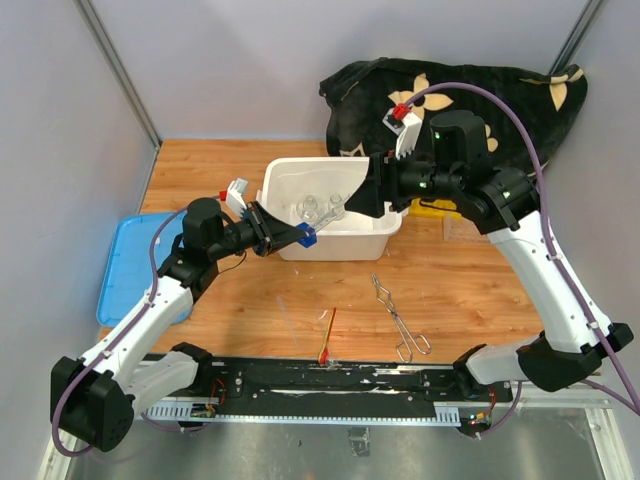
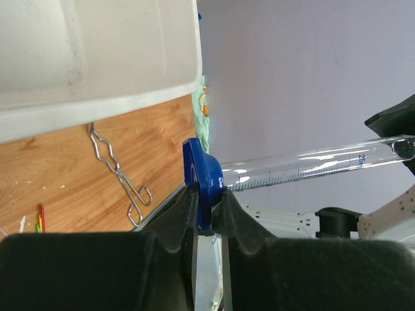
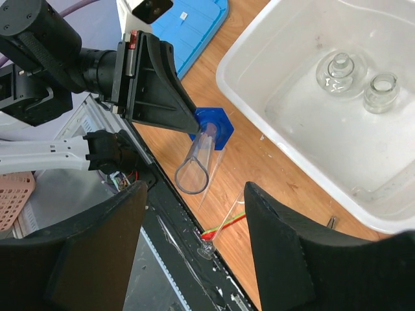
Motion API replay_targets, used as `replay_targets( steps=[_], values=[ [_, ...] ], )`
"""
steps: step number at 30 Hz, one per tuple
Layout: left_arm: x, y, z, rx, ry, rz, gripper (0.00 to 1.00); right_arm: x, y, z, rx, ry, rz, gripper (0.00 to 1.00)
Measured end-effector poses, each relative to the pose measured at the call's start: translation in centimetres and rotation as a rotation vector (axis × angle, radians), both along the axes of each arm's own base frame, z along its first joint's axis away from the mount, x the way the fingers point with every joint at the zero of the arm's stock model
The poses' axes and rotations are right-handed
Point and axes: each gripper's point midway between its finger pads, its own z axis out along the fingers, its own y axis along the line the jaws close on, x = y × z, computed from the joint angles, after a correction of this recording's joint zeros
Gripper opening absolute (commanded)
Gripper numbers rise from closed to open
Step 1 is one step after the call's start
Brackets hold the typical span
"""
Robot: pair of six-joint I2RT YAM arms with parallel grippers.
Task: Organize the chemistry lab equipment
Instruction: Place the chemistry item in the storage box.
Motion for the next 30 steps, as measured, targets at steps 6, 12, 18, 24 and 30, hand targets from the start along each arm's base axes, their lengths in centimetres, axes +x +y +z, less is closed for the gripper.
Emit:
replay_targets(
  steps=[6, 12, 18, 24, 30],
  values=[
    [0.0, 0.0, 0.1, -0.006, 0.006, -0.001, 0.00, 0.3, 0.2, 0.0, 0.010, -0.006, -0.003, 0.55],
    [0.0, -0.1, 0.2, -0.014, 0.007, -0.001, 0.00, 0.6, 0.5, -0.2, 0.013, -0.002, -0.001, 0.53],
    [0.1, -0.2, 0.2, -0.017, 0.006, -0.008, 0.00, 1.0, 0.9, -0.3, 0.020, -0.004, 0.005, 0.51],
    [0.2, -0.3, 0.1, -0.019, 0.010, -0.014, 0.00, 1.4, 1.3, -0.5, 0.023, -0.001, 0.009, 0.43],
    [0.3, -0.4, 0.0, -0.020, 0.012, -0.014, 0.00, 1.6, 1.5, -0.7, 0.024, 0.007, 0.015, 0.30]
  ],
)
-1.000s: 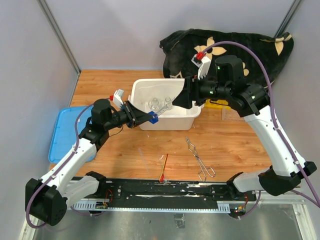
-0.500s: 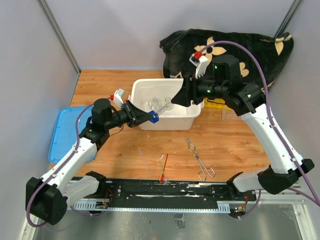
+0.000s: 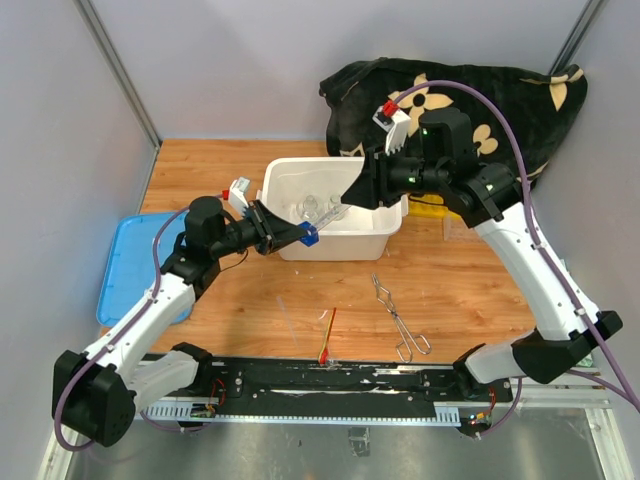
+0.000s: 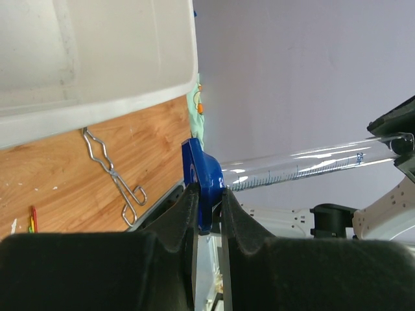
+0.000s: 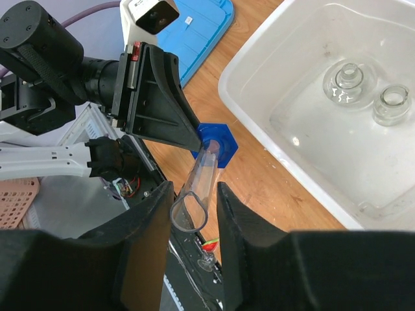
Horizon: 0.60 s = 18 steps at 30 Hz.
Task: Organize the chemistry lab equipment
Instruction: Place the chemistry item in the storage box.
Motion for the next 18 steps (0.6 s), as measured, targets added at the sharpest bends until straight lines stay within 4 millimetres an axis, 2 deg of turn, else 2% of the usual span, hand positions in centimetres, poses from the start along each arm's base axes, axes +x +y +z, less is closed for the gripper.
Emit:
replay_targets(
  steps=[3, 7, 12, 14, 15, 18],
  values=[
    [0.1, 0.0, -0.1, -0.001, 0.005, 0.000, 0.00, 0.0, 0.1, -0.1, 0.001, 0.005, 0.006, 0.15],
    [0.1, -0.1, -0.2, -0.001, 0.011, 0.001, 0.00, 0.3, 0.1, -0.3, -0.006, 0.005, 0.000, 0.01],
    [0.2, -0.1, -0.6, 0.005, 0.025, 0.002, 0.01, 0.4, 0.1, -0.6, -0.013, 0.012, -0.002, 0.00],
    [0.3, -0.1, -0.8, 0.007, 0.031, 0.001, 0.10, 0.5, 0.1, -0.8, -0.019, 0.017, -0.003, 0.00],
    [0.3, -0.1, -0.9, 0.009, 0.035, 0.002, 0.23, 0.6, 0.1, -0.9, -0.021, 0.018, -0.004, 0.00],
    [0.4, -0.1, -1.1, 0.013, 0.041, 0.001, 0.40, 0.7, 0.1, -1.0, -0.027, 0.022, -0.007, 0.00]
  ],
)
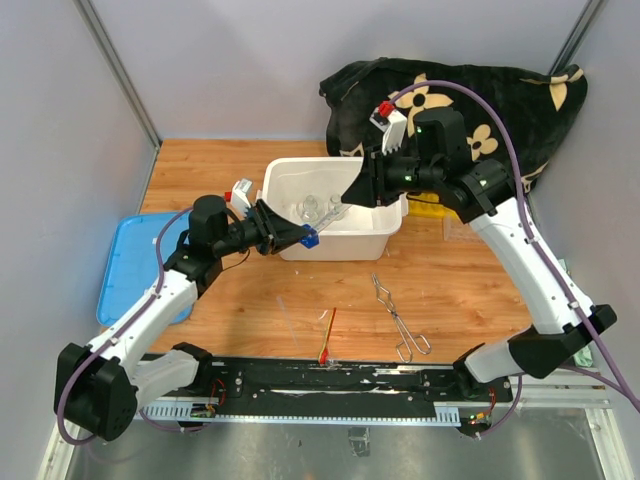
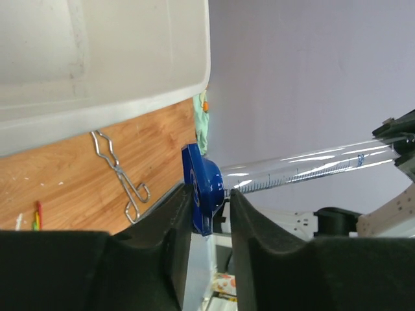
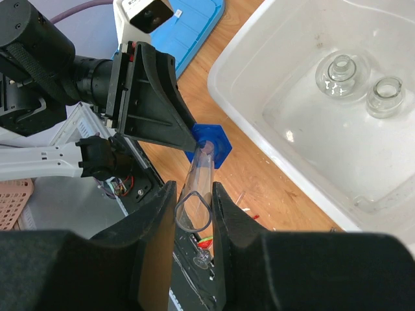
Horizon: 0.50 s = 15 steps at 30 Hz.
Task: Organize the chemistry lab equipment
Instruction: Place the chemistry item in the storage box.
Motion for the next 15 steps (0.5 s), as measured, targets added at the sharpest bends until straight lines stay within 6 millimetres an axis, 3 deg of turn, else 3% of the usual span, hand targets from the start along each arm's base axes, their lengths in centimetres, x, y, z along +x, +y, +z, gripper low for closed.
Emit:
replay_targets(
  steps=[5, 15],
  values=[
    [0.1, 0.0, 0.1, 0.004, -0.006, 0.000, 0.64, 0.1, 0.0, -0.3, -0.014, 0.012, 0.002, 0.00],
    [0.4, -0.1, -0.1, 0.018, -0.004, -0.002, 0.66, 0.6, -0.4, 1.4, -0.032, -0.045, -0.008, 0.00]
  ],
)
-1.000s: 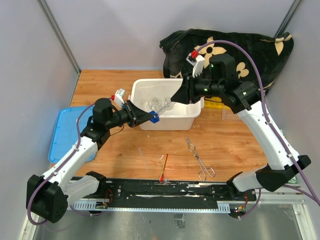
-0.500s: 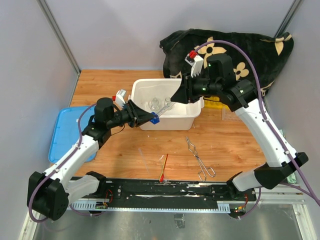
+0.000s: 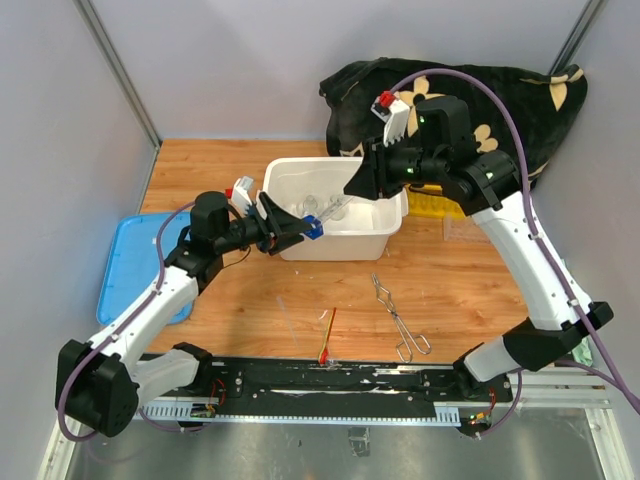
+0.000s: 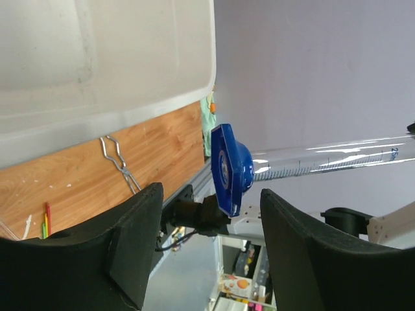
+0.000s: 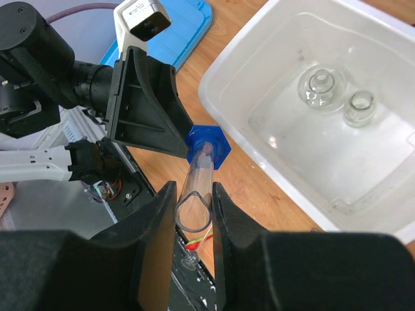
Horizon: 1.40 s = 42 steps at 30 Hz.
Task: Organize the chemistry lab equipment
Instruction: Place the chemistry item in the storage box.
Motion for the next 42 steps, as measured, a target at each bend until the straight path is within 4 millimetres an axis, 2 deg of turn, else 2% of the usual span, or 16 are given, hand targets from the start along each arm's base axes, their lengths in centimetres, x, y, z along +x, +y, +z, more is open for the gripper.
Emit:
replay_targets(
  steps=[5, 10, 13, 15, 19, 20, 23, 26, 27, 32, 38, 42],
  values=[
    [0.8, 0.5, 1.1, 0.062, -0.038, 0.032, 0.66, 0.9, -0.7, 0.9, -0.042, -0.044, -0.041, 0.00],
    [2.0, 1.5, 4.2, 0.149, -0.138, 0.089, 0.66, 3.2, -1.6, 1.1, -0.128, -0.092, -0.099, 0.00],
    [2.7, 2.1, 6.4, 0.195, -0.204, 0.119, 0.66, 5.5, -2.0, 0.5, -0.173, -0.095, -0.137, 0.00],
    [3.4, 2.5, 7.7, 0.233, -0.244, 0.143, 0.66, 7.8, -2.8, -0.3, -0.206, -0.082, -0.184, 0.00],
    [5.3, 3.4, 9.0, 0.332, -0.283, 0.196, 0.66, 11.8, -4.2, -2.3, -0.261, -0.053, -0.265, 0.00],
    [7.5, 4.1, 9.1, 0.428, -0.302, 0.237, 0.66, 14.1, -5.2, -4.3, -0.307, -0.026, -0.306, 0.00],
    [8.2, 4.8, 8.1, 0.516, -0.254, 0.240, 0.66, 14.9, -5.5, -5.4, -0.335, -0.011, -0.311, 0.00],
    [11.5, 4.5, 10.7, 0.562, -0.322, 0.268, 0.66, 16.3, -5.6, -7.3, -0.378, -0.006, -0.315, 0.00],
    [12.4, 4.6, 10.9, 0.580, -0.334, 0.280, 0.66, 16.8, -5.6, -8.0, -0.396, -0.002, -0.316, 0.00],
    [14.0, 5.2, 9.8, 0.658, -0.320, 0.294, 0.66, 18.4, -6.2, -11.0, -0.478, 0.007, -0.333, 0.00],
    [15.2, 5.7, 8.3, 0.713, -0.297, 0.310, 0.69, 19.8, -6.8, -12.0, -0.527, -0.029, -0.359, 0.00],
    [16.0, 5.4, 7.0, 0.727, -0.271, 0.301, 0.74, 20.5, -6.9, -14.0, -0.557, -0.028, -0.361, 0.00]
  ],
)
